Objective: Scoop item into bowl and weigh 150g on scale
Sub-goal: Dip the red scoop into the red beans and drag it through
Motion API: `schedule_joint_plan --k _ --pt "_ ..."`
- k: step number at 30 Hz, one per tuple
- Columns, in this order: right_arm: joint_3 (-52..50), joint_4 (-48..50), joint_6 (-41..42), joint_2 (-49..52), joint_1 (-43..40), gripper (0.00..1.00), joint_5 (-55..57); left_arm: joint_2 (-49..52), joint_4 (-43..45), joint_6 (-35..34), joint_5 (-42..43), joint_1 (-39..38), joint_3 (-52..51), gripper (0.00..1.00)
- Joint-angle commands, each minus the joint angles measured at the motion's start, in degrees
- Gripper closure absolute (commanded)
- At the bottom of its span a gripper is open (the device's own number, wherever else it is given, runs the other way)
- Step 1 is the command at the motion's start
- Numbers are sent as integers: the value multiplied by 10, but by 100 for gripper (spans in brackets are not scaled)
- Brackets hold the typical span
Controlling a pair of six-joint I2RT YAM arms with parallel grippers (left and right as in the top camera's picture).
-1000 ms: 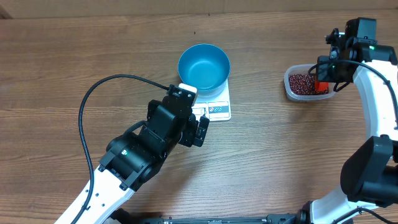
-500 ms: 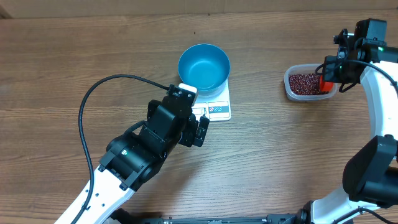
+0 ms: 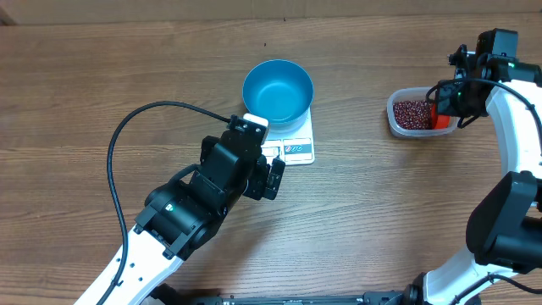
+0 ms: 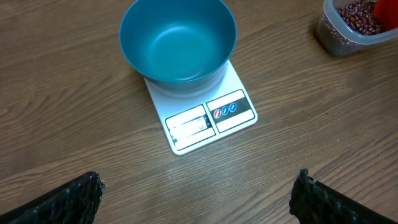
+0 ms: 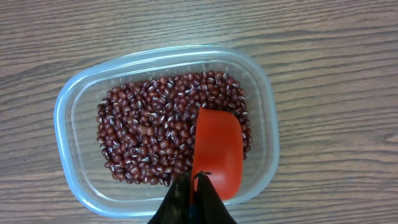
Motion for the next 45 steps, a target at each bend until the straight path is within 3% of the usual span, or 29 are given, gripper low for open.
schedule_joint_plan --k 1,15,36,45 --pt "-5 1 -3 11 -1 96 -13 3 2 -7 -7 4 0 0" --pt "-84 55 -4 12 -1 96 -59 3 2 -8 -7 4 0 1" --pt "-90 57 -4 17 -3 96 -123 3 2 -8 -7 4 0 0" --pt "-91 55 -5 18 -57 96 -220 3 2 -8 -7 4 0 0"
